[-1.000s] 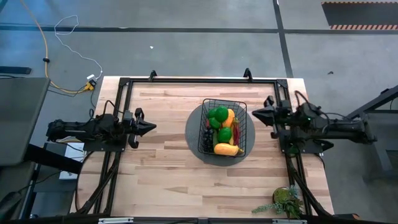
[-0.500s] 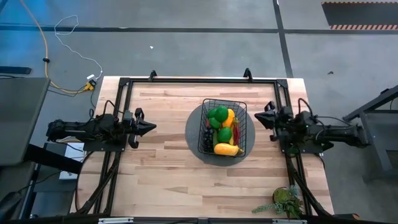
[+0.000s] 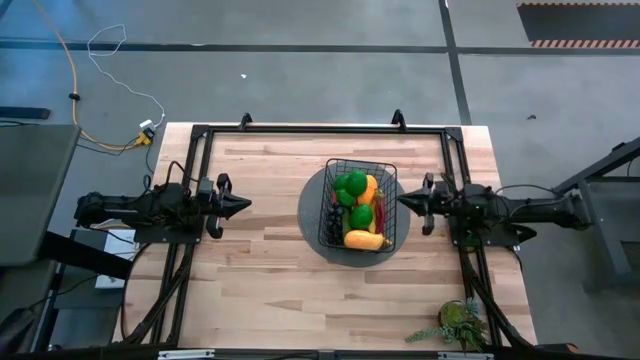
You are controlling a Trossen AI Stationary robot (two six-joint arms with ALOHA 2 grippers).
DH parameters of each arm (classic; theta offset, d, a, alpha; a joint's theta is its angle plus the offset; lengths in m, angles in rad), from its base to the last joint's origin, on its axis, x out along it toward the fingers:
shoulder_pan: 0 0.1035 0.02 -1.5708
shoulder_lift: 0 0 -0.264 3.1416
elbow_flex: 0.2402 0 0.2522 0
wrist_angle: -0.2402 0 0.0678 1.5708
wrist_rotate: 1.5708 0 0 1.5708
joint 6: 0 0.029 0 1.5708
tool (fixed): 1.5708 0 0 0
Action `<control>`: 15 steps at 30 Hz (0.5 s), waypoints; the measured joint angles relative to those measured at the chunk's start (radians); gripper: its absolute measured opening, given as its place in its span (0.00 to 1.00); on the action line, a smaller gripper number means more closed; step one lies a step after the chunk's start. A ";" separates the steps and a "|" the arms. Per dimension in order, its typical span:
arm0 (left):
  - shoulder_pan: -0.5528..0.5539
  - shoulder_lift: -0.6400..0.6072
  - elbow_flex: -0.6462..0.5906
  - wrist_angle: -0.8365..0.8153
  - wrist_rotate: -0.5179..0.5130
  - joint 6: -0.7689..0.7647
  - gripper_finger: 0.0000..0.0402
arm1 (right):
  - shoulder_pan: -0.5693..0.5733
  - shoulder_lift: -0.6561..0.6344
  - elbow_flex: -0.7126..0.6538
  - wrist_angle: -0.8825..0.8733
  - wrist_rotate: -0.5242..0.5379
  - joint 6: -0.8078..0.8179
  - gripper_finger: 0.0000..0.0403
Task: Build produce basket
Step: Return to Home Position
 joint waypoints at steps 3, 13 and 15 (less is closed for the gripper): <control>0.000 0.000 0.000 0.000 0.000 0.000 0.01 | 0.000 0.000 0.000 0.003 -0.060 -0.033 0.00; 0.000 0.000 0.000 0.000 0.000 0.000 0.01 | -0.002 0.014 0.000 -0.154 -0.052 0.008 0.00; 0.000 0.000 0.000 0.000 0.000 0.000 0.01 | -0.002 0.018 0.000 -0.156 -0.061 0.043 0.00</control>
